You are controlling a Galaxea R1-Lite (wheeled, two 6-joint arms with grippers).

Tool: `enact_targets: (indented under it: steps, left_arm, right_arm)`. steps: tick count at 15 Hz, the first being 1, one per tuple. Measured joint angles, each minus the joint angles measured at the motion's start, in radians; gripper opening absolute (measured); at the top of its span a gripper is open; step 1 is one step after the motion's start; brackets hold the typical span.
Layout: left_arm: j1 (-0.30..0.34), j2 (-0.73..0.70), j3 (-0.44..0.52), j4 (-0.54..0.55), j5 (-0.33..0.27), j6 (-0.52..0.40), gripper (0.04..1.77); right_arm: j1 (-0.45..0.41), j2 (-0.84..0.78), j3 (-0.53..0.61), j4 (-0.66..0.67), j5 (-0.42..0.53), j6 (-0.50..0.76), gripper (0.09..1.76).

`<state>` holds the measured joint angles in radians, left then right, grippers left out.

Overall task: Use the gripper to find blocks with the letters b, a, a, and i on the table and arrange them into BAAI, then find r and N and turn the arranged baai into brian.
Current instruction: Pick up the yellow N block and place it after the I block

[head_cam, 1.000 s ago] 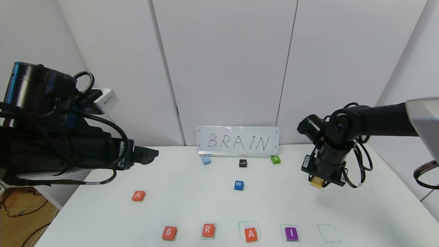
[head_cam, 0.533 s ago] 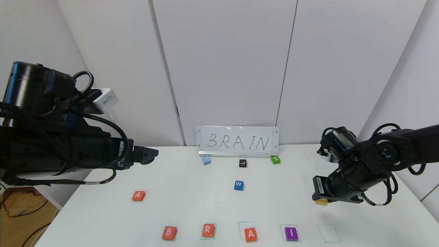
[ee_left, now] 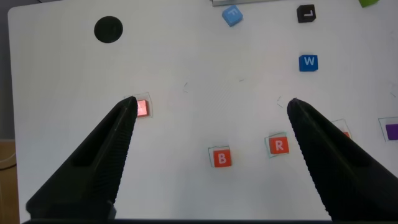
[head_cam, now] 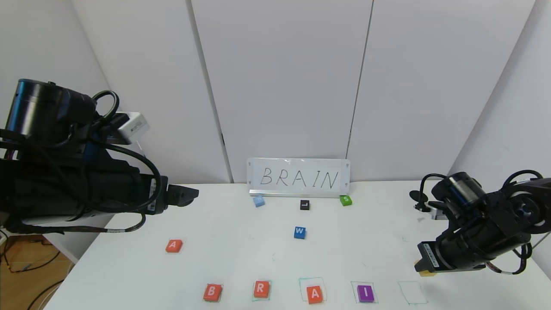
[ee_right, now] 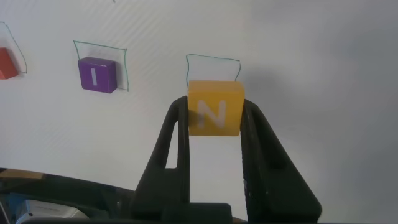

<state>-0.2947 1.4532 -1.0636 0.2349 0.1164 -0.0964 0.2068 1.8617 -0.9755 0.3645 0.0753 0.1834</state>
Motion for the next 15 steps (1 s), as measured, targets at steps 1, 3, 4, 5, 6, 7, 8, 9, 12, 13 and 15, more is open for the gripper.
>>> enact_targets:
  steps: [1,3,4,5,6,7,8,9,12,13,15]
  left_arm:
    - [0.000,0.000,0.000,0.000,0.000,0.000,1.72]
    - [0.000,0.001,0.000,0.000,0.000,0.000,1.72]
    - [0.000,0.001,0.000,0.000,0.000,0.000,1.72]
    - [0.000,0.001,0.001,0.000,0.000,0.000,1.72]
    - [0.000,0.001,0.001,0.000,0.000,0.000,1.72]
    - [0.000,0.001,0.001,0.000,0.000,0.000,1.72]
    - [0.000,0.001,0.001,0.000,0.000,0.000,1.72]
    - [0.000,0.001,0.001,0.000,0.000,0.000,1.72]
    - [0.000,0.001,0.001,0.000,0.000,0.000,1.72]
    - [0.000,0.001,0.000,0.000,0.000,0.000,1.72]
    - [0.000,0.001,0.000,0.000,0.000,0.000,1.72]
  right_arm:
    - [-0.001,0.002,0.017,-0.023,-0.002,0.000,0.54]
    - [0.002,0.014,0.043,-0.060,-0.003,-0.001,0.54]
    - [0.004,0.023,0.050,-0.067,-0.005,-0.001,0.54]
    - [0.008,0.031,0.054,-0.070,-0.008,-0.001,0.54]
    - [0.010,0.040,0.056,-0.071,-0.018,-0.001,0.54]
    - [0.013,0.049,0.057,-0.072,-0.029,-0.001,0.54]
    - [0.015,0.059,0.057,-0.073,-0.039,-0.001,0.54]
    - [0.018,0.069,0.058,-0.073,-0.043,0.000,0.54]
    - [0.021,0.091,0.059,-0.087,-0.044,0.000,0.54]
    - [0.024,0.098,0.060,-0.092,-0.044,0.000,0.54]
    - [0.036,0.112,0.063,-0.093,-0.074,0.002,0.54]
